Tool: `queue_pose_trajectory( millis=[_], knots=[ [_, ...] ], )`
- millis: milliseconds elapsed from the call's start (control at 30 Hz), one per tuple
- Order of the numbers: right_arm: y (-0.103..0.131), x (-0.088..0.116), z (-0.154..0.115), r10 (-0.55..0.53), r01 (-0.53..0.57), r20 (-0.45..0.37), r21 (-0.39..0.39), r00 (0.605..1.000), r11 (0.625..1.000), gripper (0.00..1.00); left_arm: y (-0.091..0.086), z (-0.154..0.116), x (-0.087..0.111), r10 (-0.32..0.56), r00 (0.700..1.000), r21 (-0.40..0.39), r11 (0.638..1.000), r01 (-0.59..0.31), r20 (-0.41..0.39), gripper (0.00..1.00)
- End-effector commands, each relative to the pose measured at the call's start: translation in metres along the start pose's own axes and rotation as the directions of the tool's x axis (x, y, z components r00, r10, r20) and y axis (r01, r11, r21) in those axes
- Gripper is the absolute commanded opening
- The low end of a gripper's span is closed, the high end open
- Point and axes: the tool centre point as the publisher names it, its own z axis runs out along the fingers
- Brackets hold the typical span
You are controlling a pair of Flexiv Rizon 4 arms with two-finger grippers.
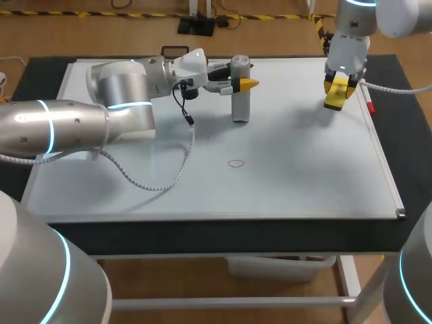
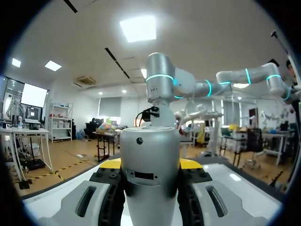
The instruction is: Pick up the inspection probe, press it on each red-marked spot on the whiteboard one by one, put down the probe, pick up the eraser, and wipe off all the red marks.
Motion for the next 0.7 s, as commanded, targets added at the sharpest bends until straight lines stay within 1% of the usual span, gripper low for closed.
queue_pose_trajectory(
  millis=[33, 333, 533, 700],
  knots=[
    [-0.001, 0.0, -0.001, -0.002, 0.002, -0.003, 0.001, 1.0, 1.0, 0.0, 0.0, 0.001, -0.001, 0.002, 1.0, 0.001, 1.0, -0.002, -0.002, 0.0],
    [-0.001, 0.0, -0.001, -0.002, 0.002, -0.003, 0.001, 1.0, 1.0, 0.0, -0.006, 0.001, 0.0, 0.011, 1.0, -0.004, 1.0, -0.011, -0.005, 0.0],
    [-0.001, 0.0, -0.001, -0.002, 0.002, -0.003, 0.001, 1.0, 1.0, 0.0, -0.019, -0.005, 0.003, 0.023, 1.0, -0.007, 1.0, -0.023, -0.009, 0.0],
    [-0.001, 0.0, -0.001, -0.002, 0.002, -0.003, 0.001, 1.0, 1.0, 0.0, -0.031, -0.022, 0.0, 0.037, 0.999, -0.012, 0.999, -0.037, 0.008, 0.0]
  ],
)
